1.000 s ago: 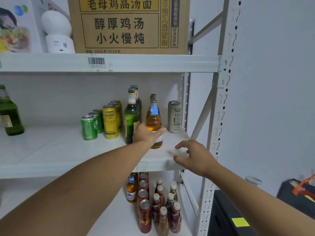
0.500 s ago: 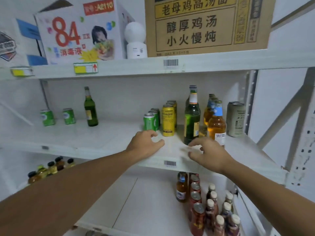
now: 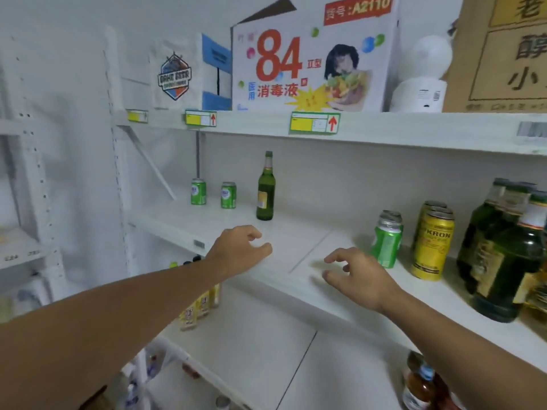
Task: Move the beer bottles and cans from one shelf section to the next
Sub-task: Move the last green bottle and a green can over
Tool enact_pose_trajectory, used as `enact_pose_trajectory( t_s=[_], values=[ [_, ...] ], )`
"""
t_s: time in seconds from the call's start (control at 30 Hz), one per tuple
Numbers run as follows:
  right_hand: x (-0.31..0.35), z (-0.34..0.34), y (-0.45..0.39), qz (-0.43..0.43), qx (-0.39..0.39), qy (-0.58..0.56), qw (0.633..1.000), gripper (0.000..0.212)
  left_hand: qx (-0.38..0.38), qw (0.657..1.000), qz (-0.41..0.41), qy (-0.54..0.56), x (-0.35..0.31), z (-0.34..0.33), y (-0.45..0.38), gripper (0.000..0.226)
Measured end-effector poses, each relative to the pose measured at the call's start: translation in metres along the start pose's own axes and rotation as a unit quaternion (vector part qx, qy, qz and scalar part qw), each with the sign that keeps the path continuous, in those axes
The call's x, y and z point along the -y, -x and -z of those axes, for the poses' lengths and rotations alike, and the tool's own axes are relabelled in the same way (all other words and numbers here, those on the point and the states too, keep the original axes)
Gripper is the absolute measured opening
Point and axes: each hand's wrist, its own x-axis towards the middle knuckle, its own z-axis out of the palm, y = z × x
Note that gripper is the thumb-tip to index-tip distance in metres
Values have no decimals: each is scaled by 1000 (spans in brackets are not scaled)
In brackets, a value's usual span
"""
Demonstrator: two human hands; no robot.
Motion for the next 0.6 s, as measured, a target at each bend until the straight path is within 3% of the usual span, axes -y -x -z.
enact_pose_trajectory(
  t_s=[0.17, 0.33, 0.6],
  values=[
    [48, -31, -61, 6, 23, -12, 1000, 34, 1, 1000, 9, 19, 43, 34, -29, 66],
    [84, -50, -116, 21, 48, 12, 999, 39, -1, 1000, -4, -9, 82, 62, -68, 61],
    [86, -74, -192, 24, 60, -8, 998, 41, -9, 1000, 8, -10, 114, 54, -129, 59]
  ],
)
